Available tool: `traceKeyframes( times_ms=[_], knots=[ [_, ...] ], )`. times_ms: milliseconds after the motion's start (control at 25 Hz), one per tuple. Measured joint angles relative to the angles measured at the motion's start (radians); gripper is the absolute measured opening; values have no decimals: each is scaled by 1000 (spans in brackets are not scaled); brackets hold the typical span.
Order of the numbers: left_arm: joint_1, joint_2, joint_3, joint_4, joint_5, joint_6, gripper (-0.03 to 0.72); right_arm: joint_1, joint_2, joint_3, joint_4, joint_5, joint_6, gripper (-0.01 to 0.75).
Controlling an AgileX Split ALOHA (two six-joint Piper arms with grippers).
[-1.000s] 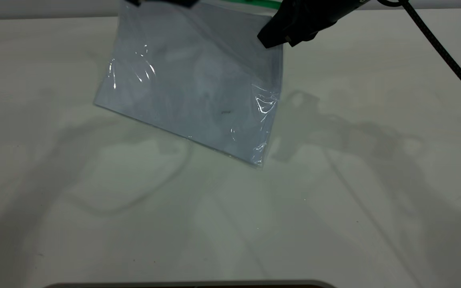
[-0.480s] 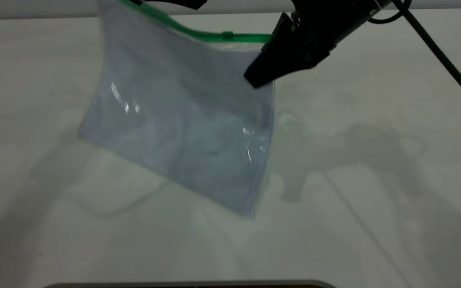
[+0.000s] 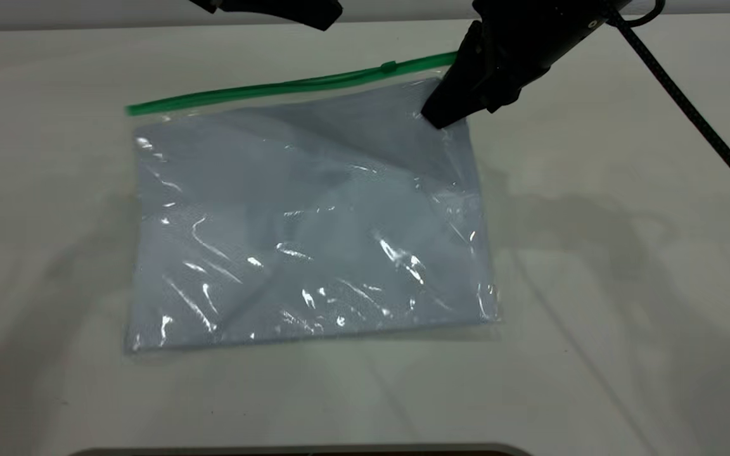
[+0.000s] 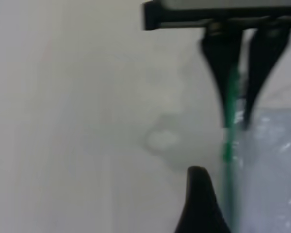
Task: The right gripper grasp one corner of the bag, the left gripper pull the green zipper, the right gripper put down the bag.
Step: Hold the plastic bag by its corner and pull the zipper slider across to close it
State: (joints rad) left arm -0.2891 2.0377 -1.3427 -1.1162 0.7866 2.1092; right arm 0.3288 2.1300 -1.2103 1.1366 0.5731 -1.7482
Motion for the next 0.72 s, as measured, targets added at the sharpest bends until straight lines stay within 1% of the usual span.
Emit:
traceKeyframes(
  times_ms=[120,400,520,600,720],
  knots=[
    [0,0,0,0,25,-10,590,0,0,0,39,-7,-25,34],
    [0,26,0,-3,41,-21,590,0,0,0,105,33,-80,34],
    [0,59,0,-44,40,-3,588,0,0,0,108,37,-84,34],
    [0,74,-1,-72,40,1,580,0,0,0,109,37,-85,34],
    [0,98,-14,-91,38,1,544,0,0,0,110,38,-85,34]
  ],
)
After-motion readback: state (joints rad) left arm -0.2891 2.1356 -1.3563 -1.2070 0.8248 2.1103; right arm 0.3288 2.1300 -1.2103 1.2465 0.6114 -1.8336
